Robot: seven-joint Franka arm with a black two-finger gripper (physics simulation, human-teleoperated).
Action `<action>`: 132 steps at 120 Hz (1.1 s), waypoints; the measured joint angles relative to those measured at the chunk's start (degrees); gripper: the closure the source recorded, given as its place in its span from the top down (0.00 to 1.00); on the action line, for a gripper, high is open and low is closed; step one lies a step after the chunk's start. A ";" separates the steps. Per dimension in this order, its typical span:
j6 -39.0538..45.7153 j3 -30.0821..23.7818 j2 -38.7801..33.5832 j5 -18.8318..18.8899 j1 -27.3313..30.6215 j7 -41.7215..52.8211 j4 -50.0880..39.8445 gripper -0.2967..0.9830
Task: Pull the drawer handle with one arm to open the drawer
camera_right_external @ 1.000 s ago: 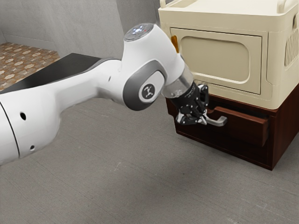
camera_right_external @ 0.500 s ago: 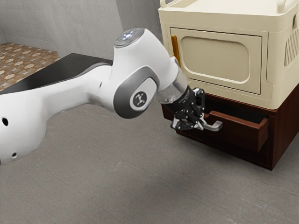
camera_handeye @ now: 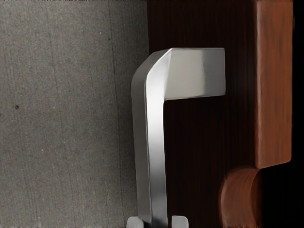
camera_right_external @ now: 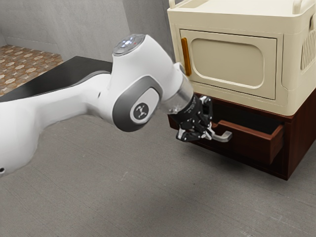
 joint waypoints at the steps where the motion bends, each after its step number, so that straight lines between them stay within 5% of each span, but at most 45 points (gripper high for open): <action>1: 0.03 0.00 -0.07 -0.01 -0.01 0.00 -0.05 0.15; 132: 4.47 0.10 -8.04 -0.82 -0.34 0.19 -10.88 0.15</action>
